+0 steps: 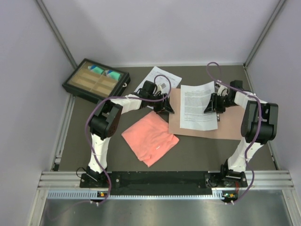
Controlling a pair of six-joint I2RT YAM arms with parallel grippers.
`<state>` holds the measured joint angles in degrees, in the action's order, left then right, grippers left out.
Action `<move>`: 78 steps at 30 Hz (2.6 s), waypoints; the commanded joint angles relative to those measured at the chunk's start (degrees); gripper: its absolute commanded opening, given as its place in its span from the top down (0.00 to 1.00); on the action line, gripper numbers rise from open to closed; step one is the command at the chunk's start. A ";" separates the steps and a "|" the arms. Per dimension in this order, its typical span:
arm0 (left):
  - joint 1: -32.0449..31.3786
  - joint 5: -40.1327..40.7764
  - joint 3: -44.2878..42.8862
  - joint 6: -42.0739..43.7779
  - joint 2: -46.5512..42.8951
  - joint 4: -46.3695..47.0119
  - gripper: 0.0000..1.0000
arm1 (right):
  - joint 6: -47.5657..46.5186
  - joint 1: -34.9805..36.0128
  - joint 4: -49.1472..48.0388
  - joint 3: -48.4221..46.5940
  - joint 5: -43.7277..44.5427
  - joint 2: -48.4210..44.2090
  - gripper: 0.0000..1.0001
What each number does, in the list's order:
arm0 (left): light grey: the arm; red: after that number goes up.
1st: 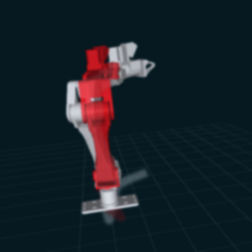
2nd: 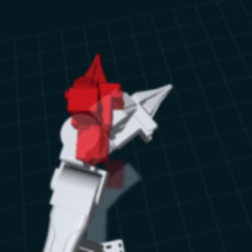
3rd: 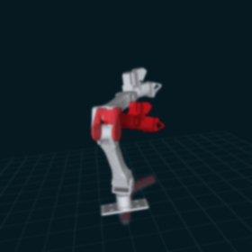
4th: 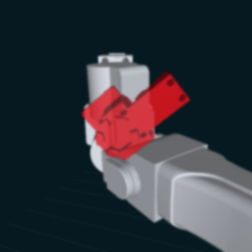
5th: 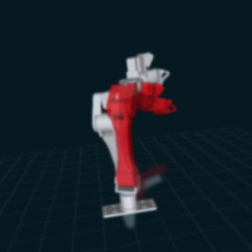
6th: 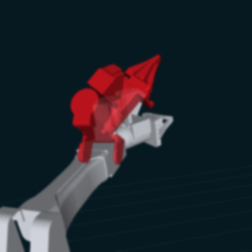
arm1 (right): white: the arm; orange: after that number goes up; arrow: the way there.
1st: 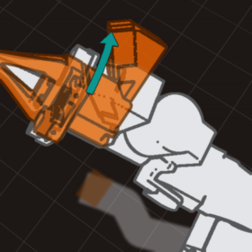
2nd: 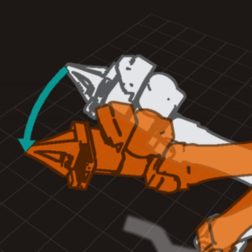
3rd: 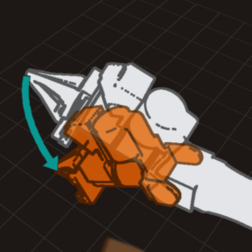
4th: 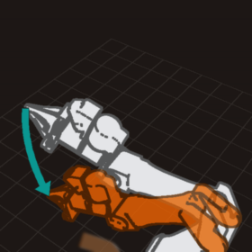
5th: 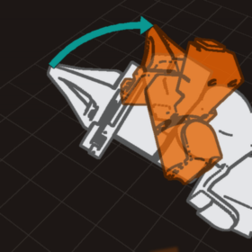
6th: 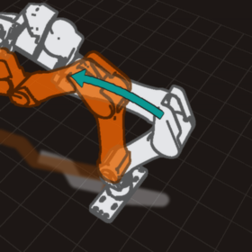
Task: Put the files into the folder
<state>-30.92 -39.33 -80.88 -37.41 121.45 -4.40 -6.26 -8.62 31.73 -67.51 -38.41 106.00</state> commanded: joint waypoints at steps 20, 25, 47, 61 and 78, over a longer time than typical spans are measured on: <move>-0.90 -1.01 0.02 -0.65 0.10 3.61 0.57 | 10.03 3.96 -12.38 6.33 -6.41 -3.95 1.00; -0.99 -0.66 0.02 0.05 -0.16 2.83 0.57 | 7.50 3.88 -8.00 5.90 0.79 -5.45 0.82; -0.99 -1.53 3.71 -0.56 -2.09 3.96 0.55 | 9.51 1.33 -7.47 14.77 3.53 -10.99 1.00; -0.90 -2.06 5.38 -1.88 -3.41 6.87 0.62 | 16.46 -0.61 -16.17 18.20 -0.70 -12.39 1.00; -0.90 -2.15 6.18 -2.14 -4.03 7.30 0.62 | 17.95 -2.63 -19.07 19.43 -1.49 -12.13 1.00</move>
<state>-31.66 -40.32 -75.20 -39.55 121.12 0.03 10.63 -10.44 16.10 -48.38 -38.85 96.18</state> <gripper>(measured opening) 0.383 0.004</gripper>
